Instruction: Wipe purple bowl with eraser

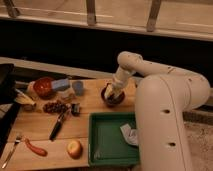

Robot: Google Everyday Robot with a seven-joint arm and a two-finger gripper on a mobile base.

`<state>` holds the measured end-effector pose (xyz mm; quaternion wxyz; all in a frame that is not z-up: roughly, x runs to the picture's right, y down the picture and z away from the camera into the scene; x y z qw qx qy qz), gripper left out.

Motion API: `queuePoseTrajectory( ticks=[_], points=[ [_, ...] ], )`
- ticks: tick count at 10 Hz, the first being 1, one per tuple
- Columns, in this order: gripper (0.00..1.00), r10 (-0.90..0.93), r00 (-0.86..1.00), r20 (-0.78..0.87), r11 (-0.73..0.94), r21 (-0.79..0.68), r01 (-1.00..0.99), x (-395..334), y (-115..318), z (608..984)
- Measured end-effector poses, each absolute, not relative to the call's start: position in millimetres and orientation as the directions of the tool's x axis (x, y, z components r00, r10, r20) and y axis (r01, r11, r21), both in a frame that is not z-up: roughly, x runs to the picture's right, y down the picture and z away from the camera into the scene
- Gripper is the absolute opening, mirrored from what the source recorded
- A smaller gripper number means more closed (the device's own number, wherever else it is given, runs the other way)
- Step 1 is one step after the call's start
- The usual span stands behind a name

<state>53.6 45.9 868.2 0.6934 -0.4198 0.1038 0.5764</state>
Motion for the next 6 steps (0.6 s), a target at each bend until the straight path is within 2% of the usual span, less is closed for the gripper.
queuePoseTrajectory(
  ticks=[3,6],
  points=[
    [0.0,0.697,0.329,-0.637,-0.005,-0.463,-0.887,51.6,65.2,855.7],
    [0.0,0.703,0.267,-0.659,-0.04,-0.412,-0.911,86.7,64.1,852.0]
  ],
)
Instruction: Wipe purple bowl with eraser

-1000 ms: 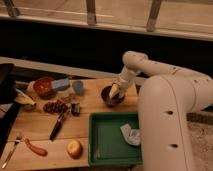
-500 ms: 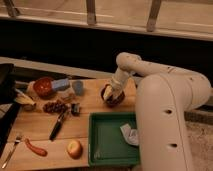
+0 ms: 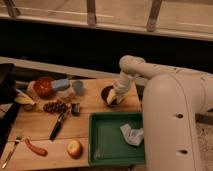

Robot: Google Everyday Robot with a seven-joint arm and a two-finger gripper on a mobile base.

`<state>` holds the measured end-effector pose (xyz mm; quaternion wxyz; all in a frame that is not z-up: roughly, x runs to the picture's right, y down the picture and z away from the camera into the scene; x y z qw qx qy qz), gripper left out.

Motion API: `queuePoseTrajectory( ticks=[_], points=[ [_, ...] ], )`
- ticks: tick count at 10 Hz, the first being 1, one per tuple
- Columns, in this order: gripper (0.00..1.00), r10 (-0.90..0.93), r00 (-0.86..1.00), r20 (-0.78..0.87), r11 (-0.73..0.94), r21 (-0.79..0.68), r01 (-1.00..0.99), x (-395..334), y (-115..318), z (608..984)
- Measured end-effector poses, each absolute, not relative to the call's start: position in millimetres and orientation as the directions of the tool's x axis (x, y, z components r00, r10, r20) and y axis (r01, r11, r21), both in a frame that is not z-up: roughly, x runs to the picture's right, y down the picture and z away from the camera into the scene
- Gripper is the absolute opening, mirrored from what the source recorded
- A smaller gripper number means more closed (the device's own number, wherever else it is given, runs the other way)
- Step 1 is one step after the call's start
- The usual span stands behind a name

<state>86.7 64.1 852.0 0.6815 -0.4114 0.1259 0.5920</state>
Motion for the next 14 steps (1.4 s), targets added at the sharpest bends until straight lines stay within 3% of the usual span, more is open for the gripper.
queuePoseTrajectory(
  ticks=[4,8,14],
  points=[
    [0.0,0.719,0.208,-0.663,-0.079,-0.376,-0.923,106.1,42.7,863.3],
    [0.0,0.725,0.267,-0.635,-0.043,-0.429,-0.902,73.3,28.8,874.2],
    [0.0,0.677,0.312,-0.667,-0.007,-0.429,-0.903,68.8,62.5,857.6]
  ],
)
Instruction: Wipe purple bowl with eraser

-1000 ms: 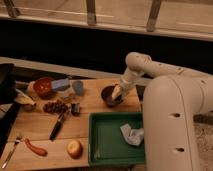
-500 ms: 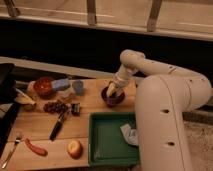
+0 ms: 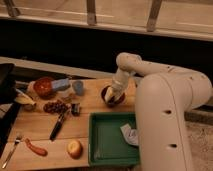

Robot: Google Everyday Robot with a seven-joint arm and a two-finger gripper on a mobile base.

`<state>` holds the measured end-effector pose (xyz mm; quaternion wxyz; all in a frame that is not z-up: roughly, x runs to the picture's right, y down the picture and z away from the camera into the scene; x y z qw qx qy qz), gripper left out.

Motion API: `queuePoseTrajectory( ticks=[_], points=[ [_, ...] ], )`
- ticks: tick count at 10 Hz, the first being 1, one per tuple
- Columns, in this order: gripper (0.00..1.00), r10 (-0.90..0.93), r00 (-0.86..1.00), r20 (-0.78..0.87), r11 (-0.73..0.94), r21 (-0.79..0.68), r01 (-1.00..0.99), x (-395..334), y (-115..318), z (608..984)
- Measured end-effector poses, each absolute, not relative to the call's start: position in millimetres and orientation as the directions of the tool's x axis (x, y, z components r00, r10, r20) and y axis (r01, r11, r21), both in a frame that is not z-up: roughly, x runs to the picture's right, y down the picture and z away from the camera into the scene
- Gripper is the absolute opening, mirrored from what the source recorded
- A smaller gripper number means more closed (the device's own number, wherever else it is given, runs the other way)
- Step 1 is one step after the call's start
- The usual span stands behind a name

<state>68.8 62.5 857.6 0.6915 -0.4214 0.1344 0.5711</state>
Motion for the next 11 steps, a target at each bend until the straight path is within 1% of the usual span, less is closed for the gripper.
queuePoseTrajectory(
  ticks=[3,5,7,11],
  points=[
    [0.0,0.665,0.261,-0.7,-0.029,-0.374,-0.927,99.3,73.9,849.5],
    [0.0,0.669,0.238,-0.704,-0.027,-0.343,-0.939,106.5,63.8,855.5],
    [0.0,0.676,0.238,-0.698,-0.023,-0.343,-0.939,102.1,54.4,864.7],
    [0.0,0.685,0.322,-0.654,0.026,-0.419,-0.907,60.0,42.4,871.7]
  ],
)
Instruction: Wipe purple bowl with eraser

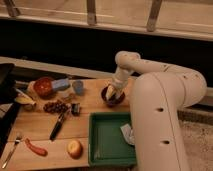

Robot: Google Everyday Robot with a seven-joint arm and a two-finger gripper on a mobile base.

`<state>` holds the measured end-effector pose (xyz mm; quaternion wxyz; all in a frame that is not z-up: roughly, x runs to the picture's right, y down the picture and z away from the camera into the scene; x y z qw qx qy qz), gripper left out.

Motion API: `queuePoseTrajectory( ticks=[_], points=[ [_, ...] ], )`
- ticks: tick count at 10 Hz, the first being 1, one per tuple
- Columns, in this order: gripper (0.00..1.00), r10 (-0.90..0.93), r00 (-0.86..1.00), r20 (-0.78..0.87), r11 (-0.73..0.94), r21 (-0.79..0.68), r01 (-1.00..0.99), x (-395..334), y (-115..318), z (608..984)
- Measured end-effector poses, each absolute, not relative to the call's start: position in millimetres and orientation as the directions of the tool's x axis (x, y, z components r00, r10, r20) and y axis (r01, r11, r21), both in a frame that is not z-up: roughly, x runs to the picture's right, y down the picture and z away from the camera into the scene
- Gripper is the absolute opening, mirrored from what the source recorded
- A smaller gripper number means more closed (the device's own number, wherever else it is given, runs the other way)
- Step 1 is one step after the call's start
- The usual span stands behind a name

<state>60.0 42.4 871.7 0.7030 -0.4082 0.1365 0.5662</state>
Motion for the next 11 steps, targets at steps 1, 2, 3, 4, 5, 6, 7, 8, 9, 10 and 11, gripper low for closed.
queuePoseTrajectory(
  ticks=[1,2,3,4,5,6,7,8,9,10,11],
  points=[
    [0.0,0.685,0.341,-0.643,0.036,-0.438,-0.898,53.3,43.6,869.3],
    [0.0,0.685,0.359,-0.634,0.045,-0.454,-0.89,47.8,46.1,865.9],
    [0.0,0.684,0.373,-0.627,0.053,-0.466,-0.883,42.3,49.8,861.6],
    [0.0,0.681,0.374,-0.629,0.051,-0.469,-0.882,39.5,55.5,858.2],
    [0.0,0.682,0.364,-0.635,0.042,-0.462,-0.886,42.9,60.1,854.9],
    [0.0,0.68,0.348,-0.645,0.029,-0.451,-0.892,52.1,65.1,852.0],
    [0.0,0.682,0.321,-0.657,0.007,-0.433,-0.901,67.4,69.5,848.7],
    [0.0,0.686,0.297,-0.664,-0.009,-0.416,-0.909,79.1,69.1,847.3],
    [0.0,0.69,0.27,-0.671,-0.026,-0.396,-0.918,93.1,65.3,848.4],
    [0.0,0.694,0.257,-0.673,-0.033,-0.386,-0.922,99.7,57.8,851.8],
    [0.0,0.7,0.252,-0.669,-0.034,-0.384,-0.923,101.0,49.8,856.4]
  ],
)
